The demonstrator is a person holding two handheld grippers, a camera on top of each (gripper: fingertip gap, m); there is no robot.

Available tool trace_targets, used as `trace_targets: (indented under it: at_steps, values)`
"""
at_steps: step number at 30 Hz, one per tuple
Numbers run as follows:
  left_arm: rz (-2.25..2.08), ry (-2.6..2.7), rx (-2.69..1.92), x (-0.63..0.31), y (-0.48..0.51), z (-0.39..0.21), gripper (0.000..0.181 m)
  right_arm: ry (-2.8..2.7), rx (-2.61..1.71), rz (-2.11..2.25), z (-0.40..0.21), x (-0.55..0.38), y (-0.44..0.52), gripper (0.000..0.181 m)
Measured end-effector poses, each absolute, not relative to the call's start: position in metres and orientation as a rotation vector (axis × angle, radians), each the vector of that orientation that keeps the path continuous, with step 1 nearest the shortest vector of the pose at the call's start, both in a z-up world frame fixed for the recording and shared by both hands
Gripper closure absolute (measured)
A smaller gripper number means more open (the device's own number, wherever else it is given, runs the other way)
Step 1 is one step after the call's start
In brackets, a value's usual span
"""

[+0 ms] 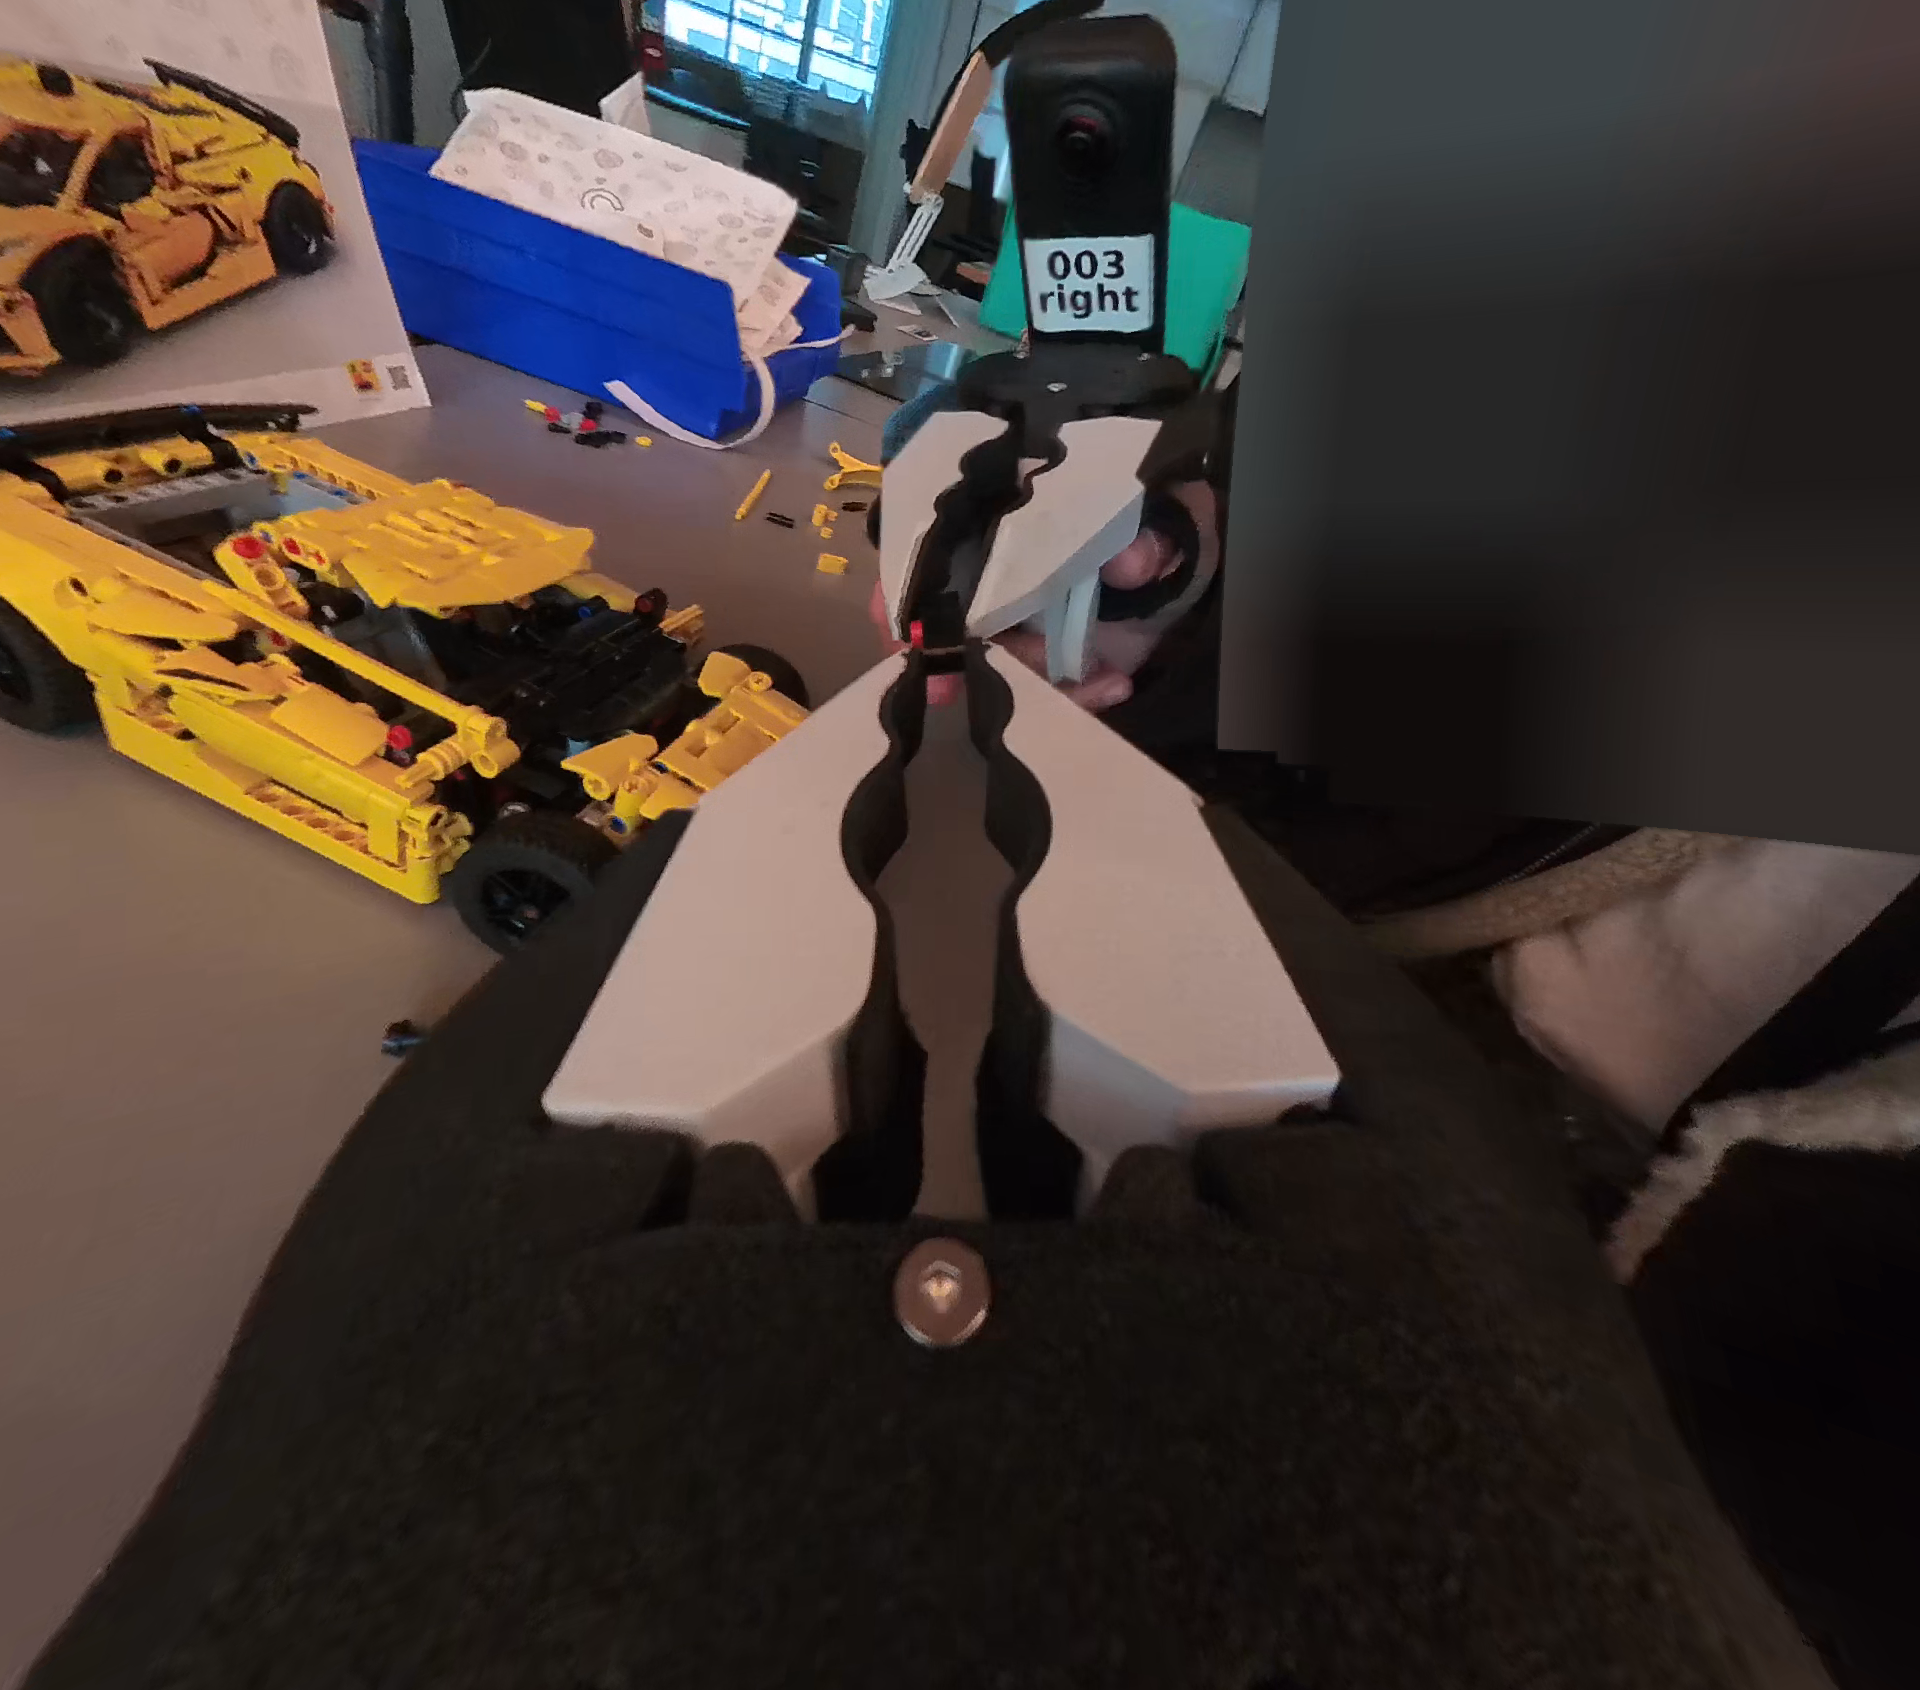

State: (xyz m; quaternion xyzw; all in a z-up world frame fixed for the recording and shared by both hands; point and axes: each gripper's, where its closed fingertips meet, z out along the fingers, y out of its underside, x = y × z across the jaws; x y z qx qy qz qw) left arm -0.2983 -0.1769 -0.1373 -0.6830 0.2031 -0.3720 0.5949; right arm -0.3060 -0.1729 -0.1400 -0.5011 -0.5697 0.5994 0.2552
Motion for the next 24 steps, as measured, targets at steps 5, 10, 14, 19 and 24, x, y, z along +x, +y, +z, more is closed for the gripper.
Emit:
trace_targets:
  at_steps: [5,10,14,19,24]
  values:
    - [-0.799,0.503,-1.585,-0.296,-0.178,-0.138,0.174,-1.567,-1.293,1.576,-0.139,-0.305,-0.174,0.173]
    - [-0.697,0.505,-1.63,-0.301,-0.172,-0.145,0.174,-1.581,-1.299,1.414,-0.147,-0.309,-0.168,0.172]
    - [-0.594,0.495,-1.675,-0.308,-0.164,-0.152,0.174,-1.554,-1.387,1.34,-0.154,-0.315,-0.159,0.168]
    - [-0.479,0.526,-1.695,-0.31,-0.161,-0.157,0.174,-1.535,-1.46,1.379,-0.16,-0.316,-0.156,0.17]
    - [-0.457,0.533,-1.709,-0.311,-0.16,-0.16,0.174,-1.546,-1.466,1.359,-0.164,-0.316,-0.154,0.17]
